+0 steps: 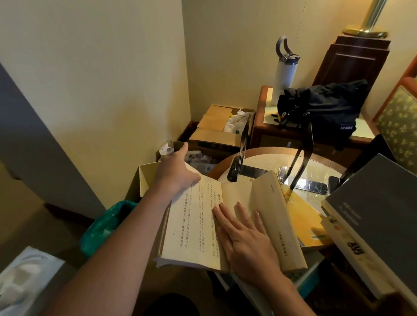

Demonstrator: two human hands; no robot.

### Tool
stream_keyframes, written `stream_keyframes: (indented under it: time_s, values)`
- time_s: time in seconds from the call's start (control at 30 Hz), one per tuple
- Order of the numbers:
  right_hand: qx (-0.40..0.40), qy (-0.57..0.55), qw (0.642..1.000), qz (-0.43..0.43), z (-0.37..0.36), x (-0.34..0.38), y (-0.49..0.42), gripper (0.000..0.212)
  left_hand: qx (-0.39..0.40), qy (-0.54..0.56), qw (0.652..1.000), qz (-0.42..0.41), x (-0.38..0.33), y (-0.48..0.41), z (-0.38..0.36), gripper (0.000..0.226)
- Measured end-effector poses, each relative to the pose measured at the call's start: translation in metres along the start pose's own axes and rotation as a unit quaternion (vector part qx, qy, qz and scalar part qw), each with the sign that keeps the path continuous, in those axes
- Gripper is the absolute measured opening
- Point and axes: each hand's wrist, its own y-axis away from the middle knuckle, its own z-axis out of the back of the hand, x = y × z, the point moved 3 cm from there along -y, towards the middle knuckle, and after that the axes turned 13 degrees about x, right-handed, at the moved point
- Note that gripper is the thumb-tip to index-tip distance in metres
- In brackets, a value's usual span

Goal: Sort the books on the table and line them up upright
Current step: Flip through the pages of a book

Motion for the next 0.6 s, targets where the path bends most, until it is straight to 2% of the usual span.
stream_keyframes:
  time_s: [0.2, 0.4, 0.6]
  values:
    - [-0.015, 0.005, 0.999, -0.029, -0.001, 0.002, -0.001, 0.051, 0.008, 0.016, 1.0, 0.024, 0.011, 0.044, -0.011, 0.122]
    - [-0.023, 0.012, 0.999, -0.033, -0.001, 0.003, -0.001, 0.049, 0.018, 0.05, 0.999, -0.007, 0.026, 0.103, -0.032, 0.125]
    - [-0.018, 0.015, 0.999, -0.03, -0.003, 0.002, -0.001, 0.052, 0.083, 0.054, 0.995, 0.014, 0.042, 0.134, -0.042, 0.122]
